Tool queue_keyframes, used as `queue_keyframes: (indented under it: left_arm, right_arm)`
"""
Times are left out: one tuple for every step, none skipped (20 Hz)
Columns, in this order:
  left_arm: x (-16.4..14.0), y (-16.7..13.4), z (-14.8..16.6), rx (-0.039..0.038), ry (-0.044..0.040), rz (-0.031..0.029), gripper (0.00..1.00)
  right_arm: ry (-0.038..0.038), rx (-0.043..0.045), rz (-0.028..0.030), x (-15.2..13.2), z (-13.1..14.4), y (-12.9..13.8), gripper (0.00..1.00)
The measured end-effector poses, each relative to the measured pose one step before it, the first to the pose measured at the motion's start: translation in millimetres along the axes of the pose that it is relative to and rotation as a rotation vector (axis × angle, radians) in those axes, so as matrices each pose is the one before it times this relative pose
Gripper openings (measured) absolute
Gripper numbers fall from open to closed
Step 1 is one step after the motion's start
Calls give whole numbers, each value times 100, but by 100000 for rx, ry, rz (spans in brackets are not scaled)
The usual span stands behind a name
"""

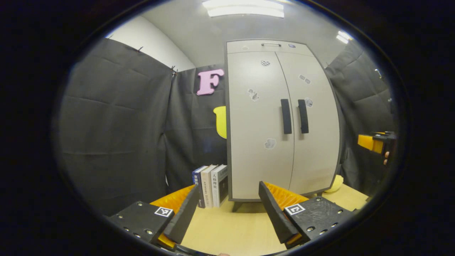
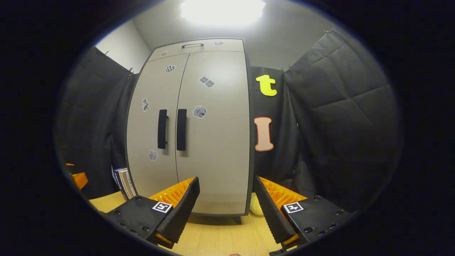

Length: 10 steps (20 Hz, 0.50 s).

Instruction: Open the right door of the double-door shoe cabinet with the right hand, and open the left door with the left hand.

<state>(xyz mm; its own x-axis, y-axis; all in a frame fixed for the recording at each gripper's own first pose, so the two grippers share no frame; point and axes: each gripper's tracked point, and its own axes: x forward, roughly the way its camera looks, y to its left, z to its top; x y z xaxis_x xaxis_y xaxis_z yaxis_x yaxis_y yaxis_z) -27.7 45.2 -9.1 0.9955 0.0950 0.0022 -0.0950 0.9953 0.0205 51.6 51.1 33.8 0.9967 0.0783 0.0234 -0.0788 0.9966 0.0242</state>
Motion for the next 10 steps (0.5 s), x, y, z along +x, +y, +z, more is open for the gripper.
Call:
queue_keyframes:
  left_arm:
    - [-4, 242, -70, 256, 346, 638, 98]
    - [-124, 172, -266, 291, 509, 574, 98]
    - [-60, 227, -321, 253, 615, 430, 98]
    - [-76, 250, -305, 137, 697, 610, 98]
    - [24, 207, -230, -68, 522, 615, 98]
    - [-173, 323, -168, -255, 487, 667, 98]
    - [-149, 316, -103, -362, 374, 650, 98]
    - [-287, 379, -301, -470, 479, 667, 98]
    - [-102, 223, -121, -519, 436, 449, 98]
    - [-222, 234, -131, -335, 200, 533, 98]
  right_arm:
    - [-574, 51, 838, 556, 339, 497, 98]
    - [-363, 20, 1241, 579, 348, 611, 98]
    - [-172, 163, 1379, 645, 252, 669, 98]
    - [-341, 465, 1013, 617, 424, 608, 98]
    - [-570, 650, 933, 524, 411, 594, 98]
    - [-697, 495, 962, 663, 498, 612, 98]
    - [-640, 298, 679, 762, 340, 523, 97]
    - [-187, 139, 778, 727, 357, 575, 98]
    - [-93, 223, 952, 695, 276, 487, 98]
    - [-191, 536, 1000, 727, 353, 501, 98]
